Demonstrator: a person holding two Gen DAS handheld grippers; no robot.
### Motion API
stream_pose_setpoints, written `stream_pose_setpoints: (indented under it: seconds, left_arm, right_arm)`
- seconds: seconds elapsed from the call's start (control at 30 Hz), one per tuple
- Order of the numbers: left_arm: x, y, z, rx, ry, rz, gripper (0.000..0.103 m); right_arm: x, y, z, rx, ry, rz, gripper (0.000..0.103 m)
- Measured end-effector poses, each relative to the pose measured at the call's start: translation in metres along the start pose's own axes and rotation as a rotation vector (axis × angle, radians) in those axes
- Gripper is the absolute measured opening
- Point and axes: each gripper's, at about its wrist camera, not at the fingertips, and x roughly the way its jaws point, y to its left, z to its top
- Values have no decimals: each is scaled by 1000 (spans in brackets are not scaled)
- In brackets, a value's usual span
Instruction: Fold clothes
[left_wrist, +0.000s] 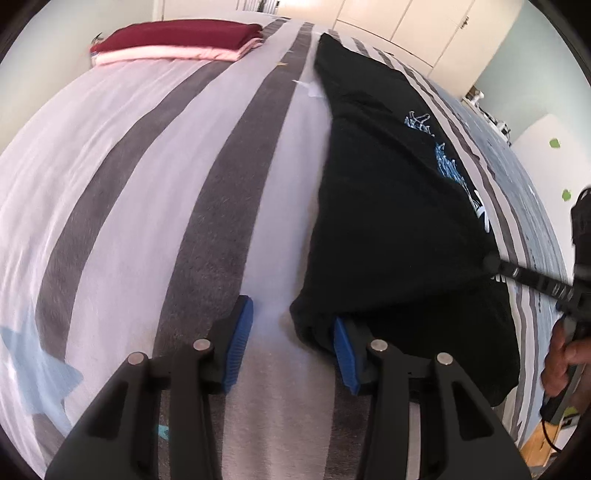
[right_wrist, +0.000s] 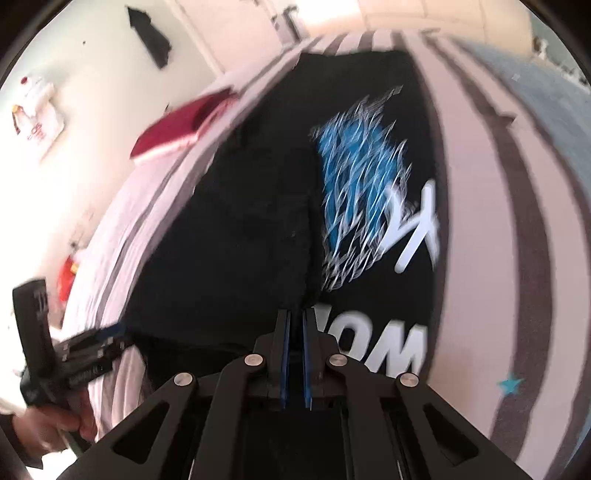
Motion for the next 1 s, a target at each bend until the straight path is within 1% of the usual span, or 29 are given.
stream_pose_setpoints:
  seconds: [0.03,0.13,0.27,0.33,0.37,0.43,0.47,0.57,0.63,0.7,0.73,0.8,0.87,0.93,1.0]
  left_arm:
    - [0,-1,0,5,3,5,40]
    - [-1,0,0,2,17,3,40]
    - [-10,1,1,-12,55,-19,40]
    - [-24,-2,3,9,52,-31,40]
    - [-31,-4,5,19,44,-35,40]
    - [-44,-6,17,37,4,-32,40]
    - [-47,-6,26,42,-15,-28,40]
    - [-29,-2,71,36,-61,-4,40]
    - [-7,-3,104,34,-71,-14,40]
    - [19,-10,139,42,-95,-29,40]
    - [33,-14,155,49,-101,-39,40]
    - [60,-25,186,69,-95,-57,40]
    - [88,-36,214,83,-71,-73,40]
    - [98,-41,223,109,-50,-98,40]
    - [106,-48,230,149,-31,-101,40]
  right_arm:
    - [4,0,-4,-8,15,0,5]
    - [11,2,-11,-23,21,-8,5]
    - [5,-4,-11,13,17,-10,5]
    - [-3,-3,-8,9,7,-31,7]
    - [-8,-3,-7,9,-3,-41,9]
    - [-20,-5,1,20,-43,-57,10]
    - [-21,-7,7,30,-56,-57,10]
    - [-8,-13,31,60,-77,-50,12]
    - [1,-17,46,80,-90,-44,15]
    - [10,-21,62,100,-104,-39,21]
    - [15,-23,70,110,-111,-37,21]
    - [24,-27,86,130,-124,-31,23]
    - [33,-30,102,150,-138,-26,25]
    - [42,-34,117,166,-146,-23,26]
    - [52,-36,125,163,-126,-40,27]
